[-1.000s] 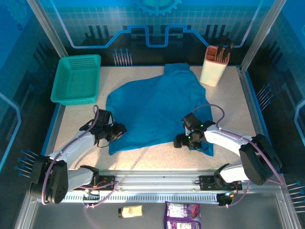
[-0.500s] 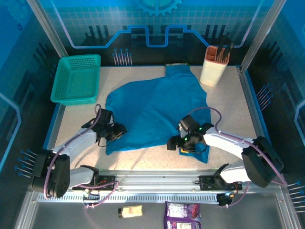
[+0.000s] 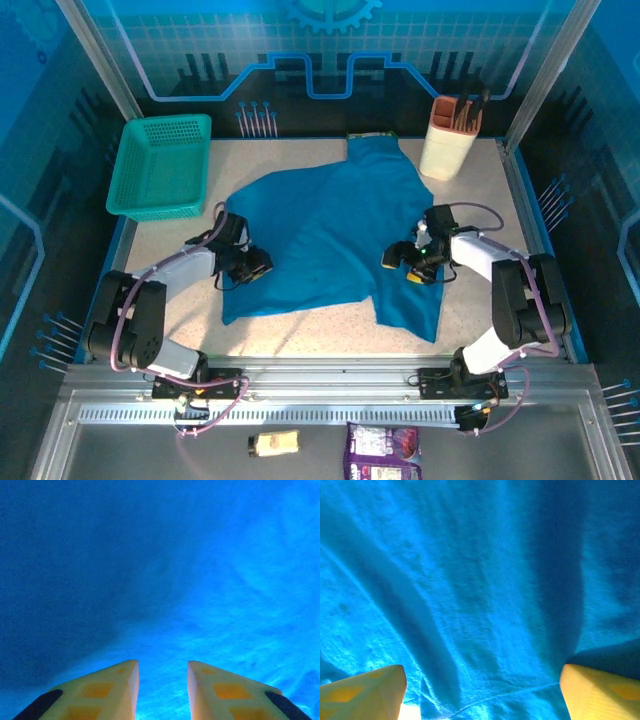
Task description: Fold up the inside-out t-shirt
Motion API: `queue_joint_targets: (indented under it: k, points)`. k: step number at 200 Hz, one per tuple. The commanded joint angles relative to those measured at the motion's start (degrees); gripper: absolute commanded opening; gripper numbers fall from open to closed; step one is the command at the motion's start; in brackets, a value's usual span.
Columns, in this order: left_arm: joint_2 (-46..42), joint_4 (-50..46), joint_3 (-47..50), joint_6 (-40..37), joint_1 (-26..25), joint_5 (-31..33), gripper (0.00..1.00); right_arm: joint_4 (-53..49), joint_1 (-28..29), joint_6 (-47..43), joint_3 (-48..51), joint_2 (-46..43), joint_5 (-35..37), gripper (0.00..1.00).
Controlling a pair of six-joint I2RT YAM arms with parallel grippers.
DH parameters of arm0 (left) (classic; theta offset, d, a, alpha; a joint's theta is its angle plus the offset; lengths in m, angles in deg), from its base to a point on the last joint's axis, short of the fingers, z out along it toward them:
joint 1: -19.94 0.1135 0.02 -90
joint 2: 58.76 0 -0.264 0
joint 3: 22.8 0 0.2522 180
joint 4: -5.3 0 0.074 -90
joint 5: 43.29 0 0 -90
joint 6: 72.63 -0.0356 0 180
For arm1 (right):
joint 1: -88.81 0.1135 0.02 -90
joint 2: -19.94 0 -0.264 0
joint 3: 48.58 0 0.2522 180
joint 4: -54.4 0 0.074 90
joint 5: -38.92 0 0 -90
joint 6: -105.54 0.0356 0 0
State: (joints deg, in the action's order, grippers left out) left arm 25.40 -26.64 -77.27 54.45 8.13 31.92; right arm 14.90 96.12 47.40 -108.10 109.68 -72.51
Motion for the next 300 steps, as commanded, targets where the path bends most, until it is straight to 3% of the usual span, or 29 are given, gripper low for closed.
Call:
queue_joint_targets:
  k: [1, 74, 101, 118, 162, 194, 219, 241, 257, 300]
  points:
    - [-0.7, -0.4, 4.0, 0.8, -0.3, -0.6, 0.32, -1.1, -2.3, 2.5, 5.0, -2.0, -0.7, 0.82]
    - [-20.2, -2.1, 20.8, 9.1, -0.4, -1.9, 0.32, -6.3, -2.7, 15.2, 18.7, -22.3, 4.9, 0.85]
    - [-25.9, -4.7, 19.2, 8.8, -0.4, -1.4, 0.34, -8.8, -2.6, 14.3, 16.2, -25.2, 5.1, 0.84]
    - [-25.2, -7.3, 13.9, 5.6, -0.1, 0.9, 0.37, -9.3, -2.5, 13.0, 12.6, -25.2, 3.2, 0.82]
    - [-8.5, -10.8, -6.6, -7.1, 6.9, 4.7, 0.34, -7.7, -1.0, 4.6, 0.3, -18.6, -2.0, 0.8]
    - [7.6, -14.1, -24.3, -15.6, 10.1, 12.3, 0.3, -10.4, 0.6, 0.8, -7.2, -13.7, -1.7, 0.77]
    - [20.3, -17.4, -38.6, -22.3, 10.4, 14.1, 0.29, -10.8, 1.3, 0.4, -8.5, -12.5, -0.9, 0.77]
    - [31.6, -24.9, -52.7, -31.5, 10.3, 11.1, 0.29, -10.5, 1.6, 0.7, -8.3, -12.2, -0.8, 0.77]
    - [37.6, -29.7, -60.6, -34.7, 10.4, 13.8, 0.29, -10.2, 1.7, 0.7, -8.0, -12.1, -0.4, 0.77]
    - [49.3, -38.8, -76.7, -40.1, 10.1, 13.7, 0.31, -10.0, 1.7, 1.6, -7.1, -11.8, -0.3, 0.77]
